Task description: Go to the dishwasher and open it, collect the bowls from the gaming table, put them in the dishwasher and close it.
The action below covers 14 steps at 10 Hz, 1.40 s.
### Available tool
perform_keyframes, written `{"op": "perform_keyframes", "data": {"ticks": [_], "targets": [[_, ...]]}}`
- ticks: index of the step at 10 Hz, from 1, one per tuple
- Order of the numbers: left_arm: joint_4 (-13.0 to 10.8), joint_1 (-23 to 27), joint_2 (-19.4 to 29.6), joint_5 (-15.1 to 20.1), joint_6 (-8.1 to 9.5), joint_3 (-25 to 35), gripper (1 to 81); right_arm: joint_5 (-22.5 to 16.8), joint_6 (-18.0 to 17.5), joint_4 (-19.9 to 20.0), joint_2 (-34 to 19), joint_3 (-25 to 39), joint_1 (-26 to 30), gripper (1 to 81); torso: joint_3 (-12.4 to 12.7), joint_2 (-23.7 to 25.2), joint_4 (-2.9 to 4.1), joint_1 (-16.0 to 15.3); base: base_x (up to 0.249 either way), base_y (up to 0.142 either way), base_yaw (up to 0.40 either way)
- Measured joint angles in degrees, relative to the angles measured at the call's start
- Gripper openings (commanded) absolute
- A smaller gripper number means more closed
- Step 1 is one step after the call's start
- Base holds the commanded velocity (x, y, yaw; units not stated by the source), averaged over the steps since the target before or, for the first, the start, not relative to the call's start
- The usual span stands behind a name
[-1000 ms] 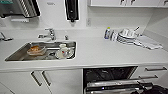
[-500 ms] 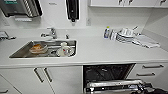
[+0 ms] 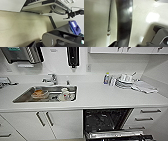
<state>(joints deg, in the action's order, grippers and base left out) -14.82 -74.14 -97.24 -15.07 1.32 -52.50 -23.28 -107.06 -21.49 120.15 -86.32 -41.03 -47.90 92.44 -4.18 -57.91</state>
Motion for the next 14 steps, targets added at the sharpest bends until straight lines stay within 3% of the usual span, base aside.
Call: {"op": "perform_keyframes", "data": {"ticks": [3,8,10,11,13,14], "targets": [[0.0,-0.05,-0.11,0.66,0.02,-0.05,81.1,7.8,0.04,0.22,1.23,-3.43,-2.6,81.1,0.0,0.02,0.0,0.0,-0.077,0.0,0.0],[-0.05,0.02,-1.05,1.34,0.05,-0.13,81.1,10.78,0.0,0.38,5.46,-8.87,-5.72,81.1,0.0,0.02,0.0,0.0,-0.077,0.0,0.0],[-0.05,-0.16,-1.35,2.4,0.02,-0.17,81.1,13.89,0.48,0.46,6.1,-9.94,-6.75,81.1,0.0,0.05,0.0,0.02,-0.038,0.0,0.0],[-0.05,-0.02,-1.62,2.06,0.02,-0.2,81.1,13.89,0.52,0.46,6.1,-9.84,-6.97,81.1,0.0,0.05,0.0,0.02,0.0,0.0,0.0],[-0.06,-0.2,-1.93,2.61,0.06,-0.99,81.1,8.7,0.69,0.49,5.35,-8.91,-10.2,81.1,0.0,0.06,0.0,0.05,0.0,0.0,0.0],[-0.06,0.11,-2.36,1.9,0.09,-1.62,81.1,8.74,0.88,0.46,4.35,-7.95,-10.47,81.1,0.0,0.06,0.0,0.02,0.0,0.0,0.0]]}}
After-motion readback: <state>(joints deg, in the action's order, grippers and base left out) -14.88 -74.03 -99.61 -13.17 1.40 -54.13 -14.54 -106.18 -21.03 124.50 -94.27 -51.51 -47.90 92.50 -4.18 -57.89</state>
